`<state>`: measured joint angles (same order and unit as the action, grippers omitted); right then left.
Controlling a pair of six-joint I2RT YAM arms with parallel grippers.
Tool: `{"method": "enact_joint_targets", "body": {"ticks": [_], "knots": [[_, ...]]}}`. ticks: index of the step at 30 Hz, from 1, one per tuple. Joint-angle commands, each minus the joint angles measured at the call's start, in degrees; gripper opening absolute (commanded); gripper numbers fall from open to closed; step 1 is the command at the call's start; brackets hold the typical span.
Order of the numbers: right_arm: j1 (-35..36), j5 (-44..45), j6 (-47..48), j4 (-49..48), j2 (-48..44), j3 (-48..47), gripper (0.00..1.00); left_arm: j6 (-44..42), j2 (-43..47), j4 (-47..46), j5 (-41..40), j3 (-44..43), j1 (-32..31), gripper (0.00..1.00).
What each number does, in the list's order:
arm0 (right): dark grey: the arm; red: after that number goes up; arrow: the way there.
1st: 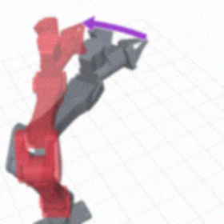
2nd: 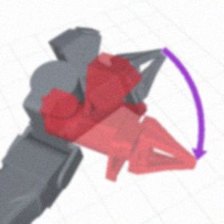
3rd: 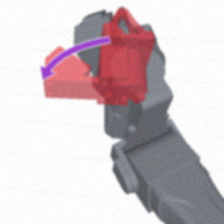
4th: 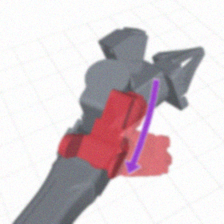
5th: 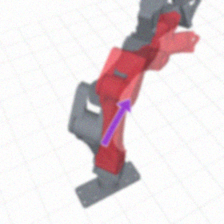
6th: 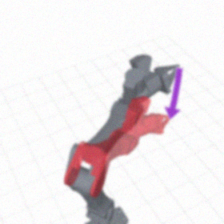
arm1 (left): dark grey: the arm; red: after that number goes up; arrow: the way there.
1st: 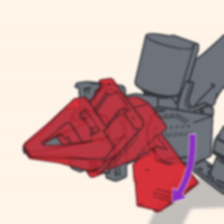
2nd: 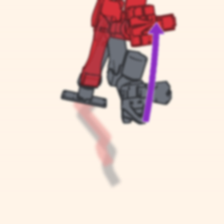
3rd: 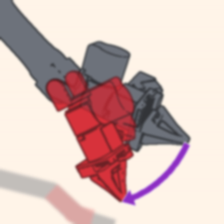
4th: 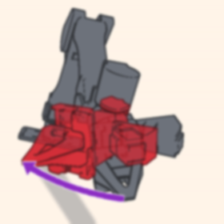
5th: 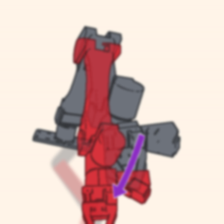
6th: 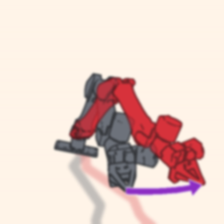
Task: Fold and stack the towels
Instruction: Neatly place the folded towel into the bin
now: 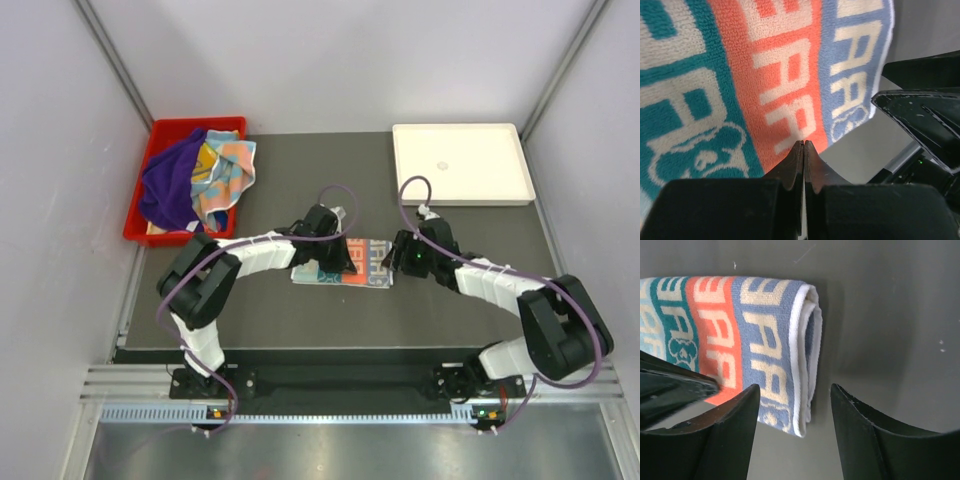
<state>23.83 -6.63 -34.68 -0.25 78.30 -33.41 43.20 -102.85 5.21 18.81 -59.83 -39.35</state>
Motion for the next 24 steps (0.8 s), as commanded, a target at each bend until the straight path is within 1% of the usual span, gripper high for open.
{"method": "enact_joint_targets", "body": {"ticks": [1, 4, 10, 13, 16, 17, 19, 20, 21, 22, 24], "knots": [[0.4, -2.4, -1.2, -7.8, 1.9, 0.4, 0.59, 1.8, -1.8, -6.4, -1.0, -1.7, -0.7, 0.01], [2.5, -0.7, -2.2, -8.5, 4.5, 0.4, 0.59, 2.5, -2.9, -6.7, -2.5, -0.2, -1.2, 0.00], [6.0, 1.7, -5.3, -9.9, 6.5, 0.5, 0.59, 2.9, -3.2, -6.8, -3.3, 2.2, -1.3, 0.00], [7.4, 2.4, -5.9, -9.9, 8.4, -0.9, 0.54, 2.9, -3.4, -6.8, -3.7, 2.4, -2.0, 0.00], [8.2, 2.7, -6.5, -9.4, 10.0, -2.5, 0.45, 2.9, -3.4, -6.9, -3.4, 2.4, -2.0, 0.00], [8.5, 2.8, -6.5, -9.2, 10.4, -3.3, 0.37, 2.9, -3.3, -7.0, -3.6, 2.4, -2.0, 0.00], [8.6, 3.8, -5.8, -7.3, 11.6, -4.3, 0.29, 2.8, -2.9, -6.7, -3.6, 2.2, -2.0, 0.00], [8.6, 4.4, -5.5, -6.4, 11.9, -5.3, 0.21, 2.7, -2.6, -6.5, -3.5, 1.6, -2.0, 0.00], [8.7, 5.7, -4.4, -4.8, 12.1, -5.9, 0.17, 2.2, -2.3, -5.5, -3.5, 1.0, -2.0, 0.00], [8.8, 6.4, -3.9, -3.8, 12.4, -6.9, 0.10, 2.0, -1.4, -5.5, -3.6, 0.5, -2.0, 0.00], [8.8, 9.3, -1.8, -0.5, 12.5, -8.4, 0.04, 0.8, 0.8, -0.8, -4.6, -1.7, -1.9, 0.00]]}}
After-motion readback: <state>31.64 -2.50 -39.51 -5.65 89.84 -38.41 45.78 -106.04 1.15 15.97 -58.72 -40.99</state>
